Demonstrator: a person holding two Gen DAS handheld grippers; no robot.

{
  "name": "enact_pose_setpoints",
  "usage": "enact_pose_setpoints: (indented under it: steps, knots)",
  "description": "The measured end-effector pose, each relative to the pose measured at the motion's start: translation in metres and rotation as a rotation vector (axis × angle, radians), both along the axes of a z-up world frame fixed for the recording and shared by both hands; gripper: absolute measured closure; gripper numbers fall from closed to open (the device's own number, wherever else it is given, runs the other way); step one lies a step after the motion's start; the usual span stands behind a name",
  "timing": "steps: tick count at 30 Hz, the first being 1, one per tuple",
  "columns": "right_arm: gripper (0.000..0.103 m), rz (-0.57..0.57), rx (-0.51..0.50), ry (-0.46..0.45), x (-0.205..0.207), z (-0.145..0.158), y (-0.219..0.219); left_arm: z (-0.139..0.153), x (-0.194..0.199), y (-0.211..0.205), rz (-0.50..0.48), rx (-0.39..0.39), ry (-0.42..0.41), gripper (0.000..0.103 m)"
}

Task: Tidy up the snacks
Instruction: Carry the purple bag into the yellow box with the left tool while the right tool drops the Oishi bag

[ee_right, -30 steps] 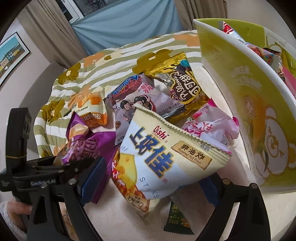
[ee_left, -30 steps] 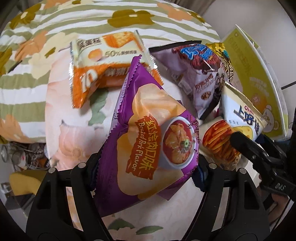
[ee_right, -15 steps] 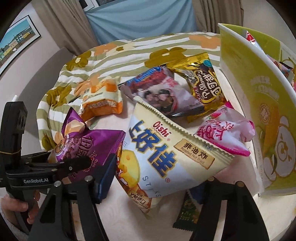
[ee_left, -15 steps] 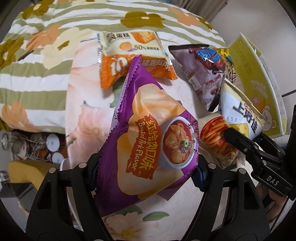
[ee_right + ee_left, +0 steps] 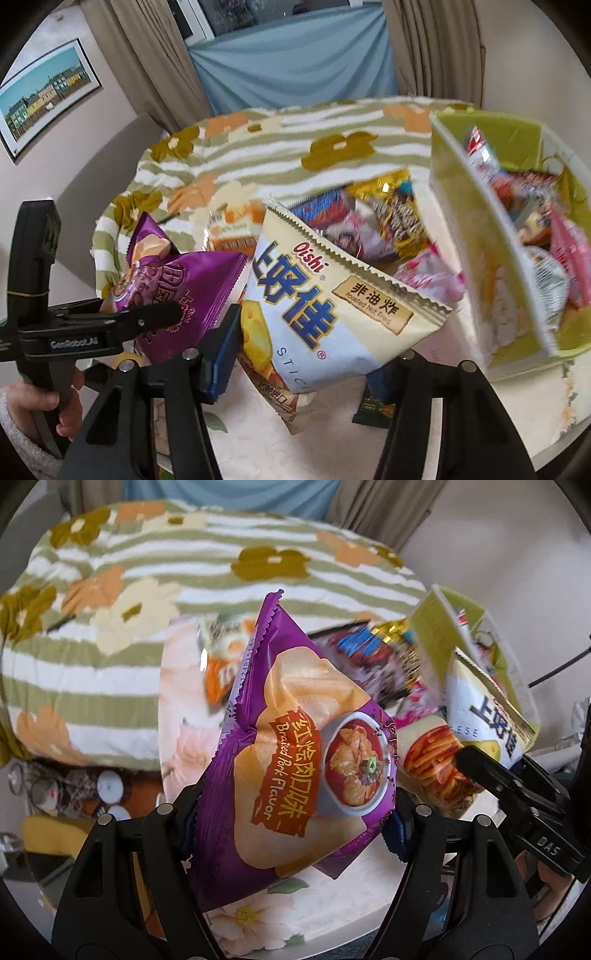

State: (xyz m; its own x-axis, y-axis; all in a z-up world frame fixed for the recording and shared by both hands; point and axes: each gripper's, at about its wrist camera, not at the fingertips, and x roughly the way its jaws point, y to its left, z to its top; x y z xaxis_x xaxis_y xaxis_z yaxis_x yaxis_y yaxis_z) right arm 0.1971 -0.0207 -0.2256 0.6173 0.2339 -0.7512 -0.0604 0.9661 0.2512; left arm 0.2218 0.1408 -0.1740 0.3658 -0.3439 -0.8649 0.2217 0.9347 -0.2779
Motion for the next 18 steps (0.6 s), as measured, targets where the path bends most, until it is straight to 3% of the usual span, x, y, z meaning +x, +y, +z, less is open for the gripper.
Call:
enact_pose_setpoints:
  steps: [8, 13, 18]
  knots:
    - [0.049, -0.065, 0.020, -0.119, -0.023, 0.065, -0.048, 0.063, -0.004, -0.040, -0.001, -0.031, -0.121, 0.030]
    - [0.049, -0.103, 0.021, -0.160, -0.025, 0.093, -0.106, 0.091, -0.006, -0.089, 0.021, -0.055, -0.174, 0.030]
    - [0.049, -0.132, -0.001, -0.172, -0.022, 0.109, -0.168, 0.101, -0.005, -0.156, 0.001, -0.066, -0.191, 0.030]
